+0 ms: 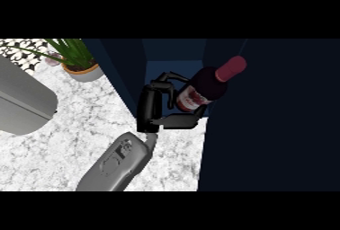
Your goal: Pick up the wine, place it into the cabinet and close the cabinet
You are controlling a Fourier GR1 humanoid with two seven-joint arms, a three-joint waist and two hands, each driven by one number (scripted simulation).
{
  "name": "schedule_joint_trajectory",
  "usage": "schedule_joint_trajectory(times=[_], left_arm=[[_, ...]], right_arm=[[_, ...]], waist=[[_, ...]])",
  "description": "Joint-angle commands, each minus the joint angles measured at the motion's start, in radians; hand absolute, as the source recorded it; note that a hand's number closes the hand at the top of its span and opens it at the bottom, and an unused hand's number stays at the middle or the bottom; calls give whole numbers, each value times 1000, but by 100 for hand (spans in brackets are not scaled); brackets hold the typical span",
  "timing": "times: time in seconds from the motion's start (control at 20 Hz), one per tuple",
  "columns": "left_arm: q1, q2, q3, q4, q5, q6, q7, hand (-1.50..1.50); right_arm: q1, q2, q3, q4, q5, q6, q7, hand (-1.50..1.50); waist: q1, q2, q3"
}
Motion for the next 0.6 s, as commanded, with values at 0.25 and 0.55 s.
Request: schedule_joint_trajectory(times=[0.25,0.55], left_arm=[[-65,-2,57,144,34,4,-96,150],[-92,-2,174,247,65,-100,-160,150]], right_arm=[[8,14,13,-100,-36,-20,57,-150],[11,18,-3,-89,-56,-7,31,-150]], waist=[[2,0,0],[0,1,0]])
